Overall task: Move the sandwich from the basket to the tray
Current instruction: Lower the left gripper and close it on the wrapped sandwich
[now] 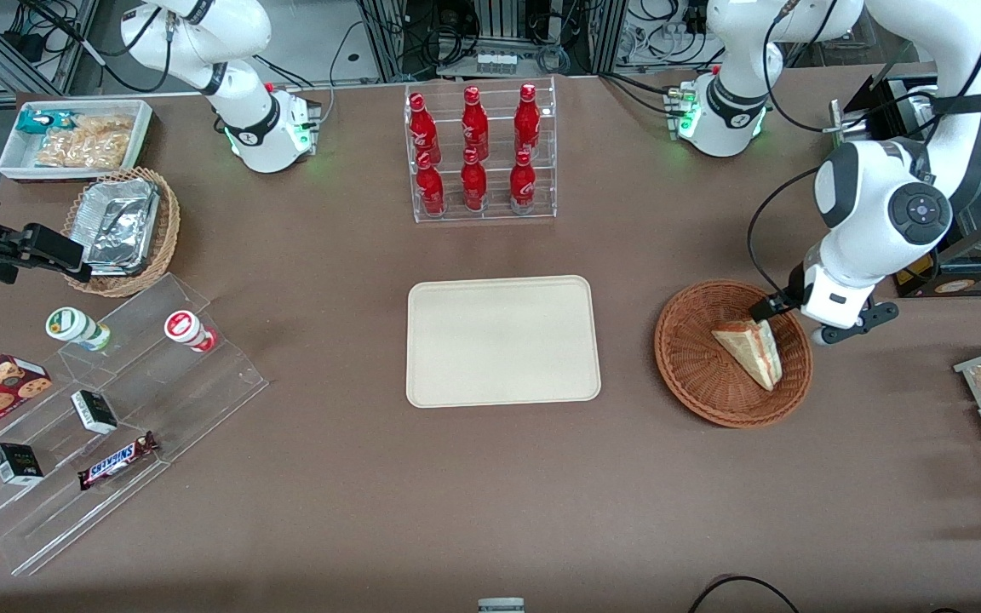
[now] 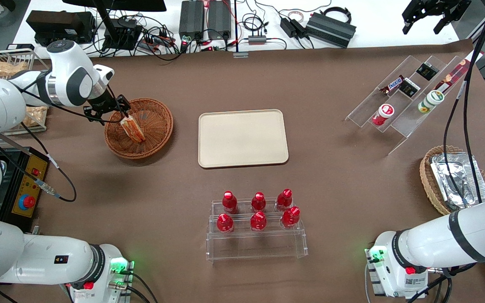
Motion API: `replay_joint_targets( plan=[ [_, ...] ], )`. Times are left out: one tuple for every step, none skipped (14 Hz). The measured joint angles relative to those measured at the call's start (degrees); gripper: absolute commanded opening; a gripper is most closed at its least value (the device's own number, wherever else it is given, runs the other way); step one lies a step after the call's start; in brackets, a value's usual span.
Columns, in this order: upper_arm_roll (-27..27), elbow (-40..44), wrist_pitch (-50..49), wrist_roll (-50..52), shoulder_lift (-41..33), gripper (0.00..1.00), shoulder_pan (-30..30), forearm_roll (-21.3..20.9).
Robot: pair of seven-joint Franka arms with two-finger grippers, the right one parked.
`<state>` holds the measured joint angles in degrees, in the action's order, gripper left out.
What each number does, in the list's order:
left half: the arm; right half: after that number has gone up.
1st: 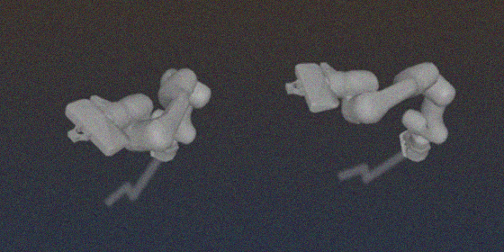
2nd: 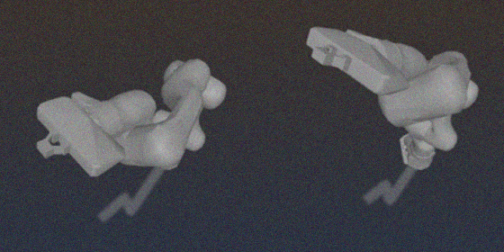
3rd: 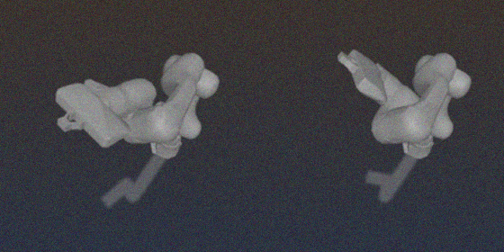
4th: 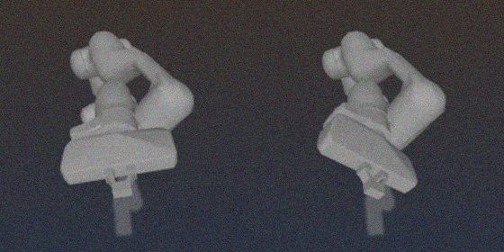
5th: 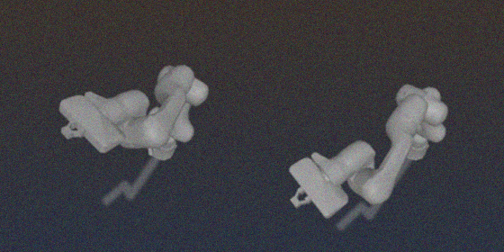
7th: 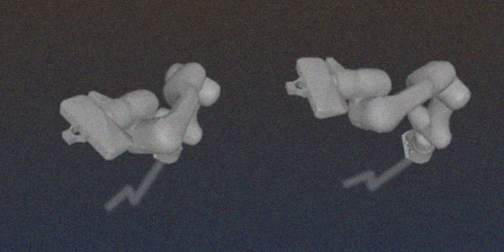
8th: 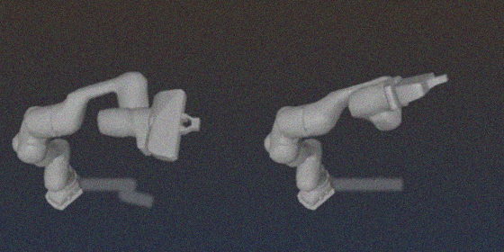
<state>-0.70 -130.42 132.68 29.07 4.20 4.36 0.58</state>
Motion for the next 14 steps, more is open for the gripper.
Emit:
replay_joint_targets(
  plan=[
    [0.01,-0.01,1.84,3.68,0.98,1.00,0.02,0.00],
    [0.02,-0.01,3.65,7.11,2.07,1.00,0.03,0.00],
    [0.04,-0.01,5.29,9.55,3.03,1.00,0.05,0.00],
    [0.06,-0.01,6.83,11.12,3.95,1.00,0.07,0.00],
    [0.09,-0.01,8.15,11.96,4.75,1.00,0.10,0.00],
    [0.14,0.00,9.21,12.39,5.47,1.00,0.13,0.00],
    [0.20,0.00,10.07,12.69,6.09,1.00,0.15,0.00],
    [0.25,0.01,10.47,12.85,6.51,1.00,0.22,0.00],
    [0.32,0.03,10.55,12.93,6.85,1.00,0.40,0.00],
    [0.35,0.03,10.56,12.94,7.22,1.00,0.80,0.00],
    [0.37,0.03,10.56,12.94,7.67,1.00,1.31,0.00],
    [0.46,0.02,10.55,12.90,8.13,0.96,1.70,0.00],
    [0.53,0.01,10.55,12.49,8.67,0.80,1.93,0.00],
    [0.55,0.01,10.55,11.48,9.27,0.50,2.02,0.00]
  ],
)
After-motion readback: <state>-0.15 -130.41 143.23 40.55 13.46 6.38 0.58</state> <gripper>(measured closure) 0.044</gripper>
